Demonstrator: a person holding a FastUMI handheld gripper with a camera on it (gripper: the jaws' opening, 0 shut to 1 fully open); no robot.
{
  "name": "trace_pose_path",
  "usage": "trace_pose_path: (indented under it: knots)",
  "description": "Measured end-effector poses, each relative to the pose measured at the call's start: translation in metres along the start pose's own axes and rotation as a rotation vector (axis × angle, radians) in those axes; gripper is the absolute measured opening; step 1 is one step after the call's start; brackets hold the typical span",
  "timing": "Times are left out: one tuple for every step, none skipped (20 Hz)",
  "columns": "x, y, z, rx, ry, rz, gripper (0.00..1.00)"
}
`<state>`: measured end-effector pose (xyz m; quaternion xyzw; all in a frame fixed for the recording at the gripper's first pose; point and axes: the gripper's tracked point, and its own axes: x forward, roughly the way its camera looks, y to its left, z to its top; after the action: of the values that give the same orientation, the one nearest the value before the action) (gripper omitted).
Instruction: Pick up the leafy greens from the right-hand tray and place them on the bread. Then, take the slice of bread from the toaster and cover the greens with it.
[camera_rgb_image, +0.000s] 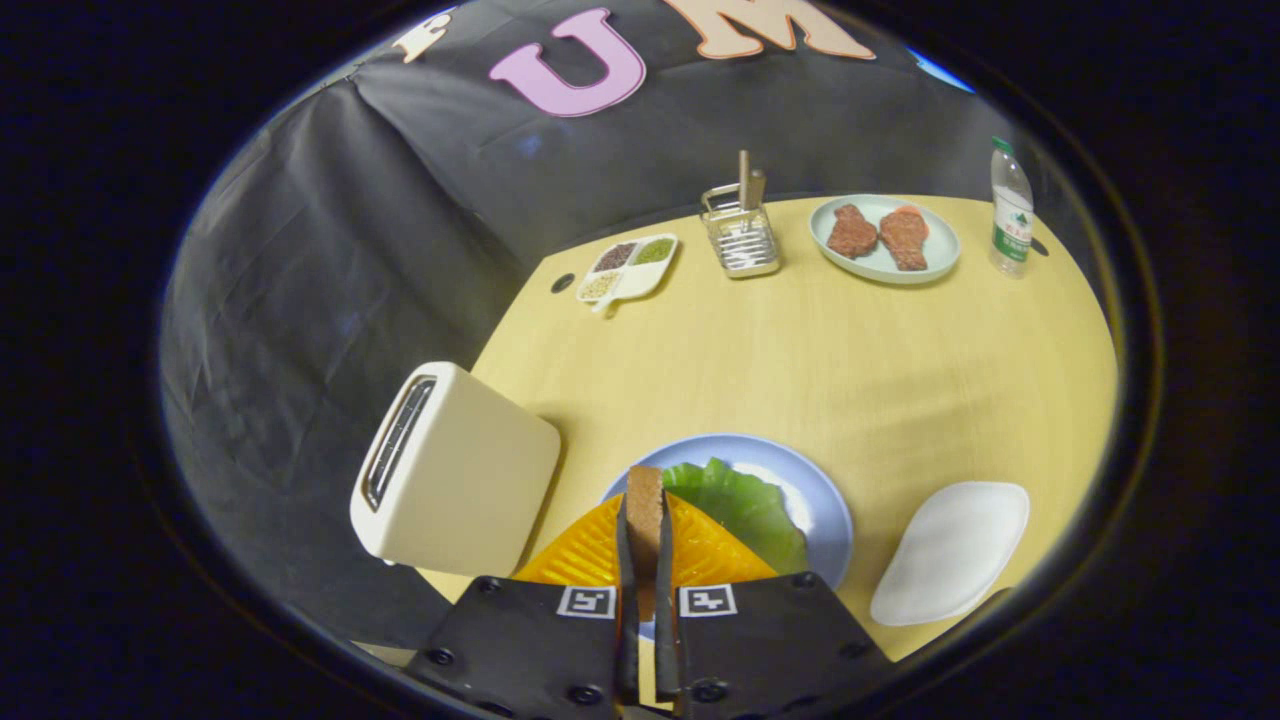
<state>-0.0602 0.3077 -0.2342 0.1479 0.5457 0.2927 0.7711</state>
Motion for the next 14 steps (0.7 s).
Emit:
trace_pose_path:
  knots:
    - [0.001,-0.004,-0.002,0.006,0.005,0.0,0.09]
    - [0.002,-0.008,-0.003,0.01,0.006,-0.003,0.09]
    - [0.003,-0.012,-0.005,0.011,0.007,-0.008,0.09]
    - [0.003,-0.017,-0.006,0.011,0.012,-0.015,0.09]
    - [0.005,-0.021,-0.009,0.006,0.023,-0.019,0.11]
    - [0.005,-0.026,-0.013,0.004,0.027,-0.026,0.13]
    - [0.005,-0.031,-0.015,0.004,0.031,-0.034,0.15]
    - [0.006,-0.035,-0.016,0.009,0.032,-0.039,0.16]
    - [0.006,-0.037,-0.017,0.016,0.034,-0.042,0.17]
    - [0.007,-0.039,-0.019,0.024,0.038,-0.04,0.22]
    - [0.006,-0.047,-0.021,0.012,0.046,-0.065,0.27]
    - [0.007,-0.054,-0.025,-0.01,0.052,-0.084,0.32]
    - [0.006,-0.059,-0.027,-0.033,0.057,-0.099,0.37]
    - [0.005,-0.062,-0.03,-0.057,0.061,-0.11,0.44]
